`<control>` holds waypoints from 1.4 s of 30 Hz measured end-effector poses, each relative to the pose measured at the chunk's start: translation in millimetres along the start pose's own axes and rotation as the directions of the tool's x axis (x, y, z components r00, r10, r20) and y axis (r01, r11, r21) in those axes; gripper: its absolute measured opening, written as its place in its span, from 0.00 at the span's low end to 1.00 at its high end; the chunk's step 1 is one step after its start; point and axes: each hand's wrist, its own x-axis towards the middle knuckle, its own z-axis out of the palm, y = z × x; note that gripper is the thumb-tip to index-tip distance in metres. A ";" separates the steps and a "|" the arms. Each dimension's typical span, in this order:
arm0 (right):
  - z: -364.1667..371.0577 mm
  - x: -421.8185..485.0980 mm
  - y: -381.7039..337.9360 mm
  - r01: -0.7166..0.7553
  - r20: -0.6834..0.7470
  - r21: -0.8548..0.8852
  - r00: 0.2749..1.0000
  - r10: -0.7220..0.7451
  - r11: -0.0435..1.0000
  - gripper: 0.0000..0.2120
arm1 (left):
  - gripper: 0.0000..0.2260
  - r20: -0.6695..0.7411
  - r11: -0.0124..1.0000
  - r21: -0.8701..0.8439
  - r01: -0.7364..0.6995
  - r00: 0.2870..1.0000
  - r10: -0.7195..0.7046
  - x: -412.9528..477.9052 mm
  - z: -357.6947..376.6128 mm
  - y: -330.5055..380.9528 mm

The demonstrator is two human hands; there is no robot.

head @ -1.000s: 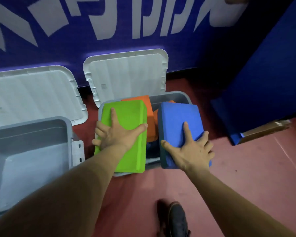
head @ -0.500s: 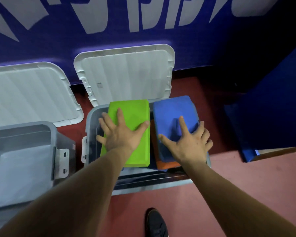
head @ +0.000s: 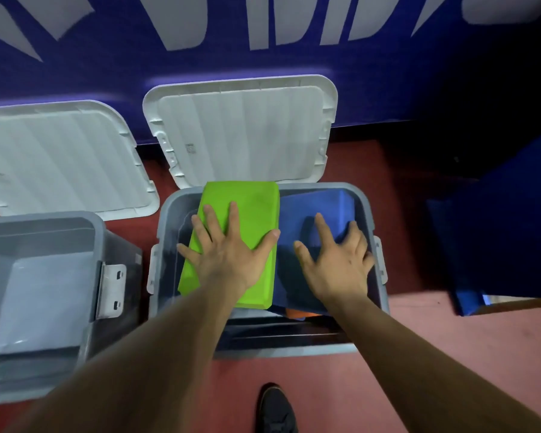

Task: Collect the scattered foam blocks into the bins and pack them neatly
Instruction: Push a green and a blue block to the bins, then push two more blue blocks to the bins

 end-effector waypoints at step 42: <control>380.2 -927.6 -270.6 0.983 0.416 0.146 -0.167 -0.894 -0.115 0.31 | 0.36 -0.072 0.183 -0.640 0.746 0.180 -0.981 -805.5 239.6 -775.1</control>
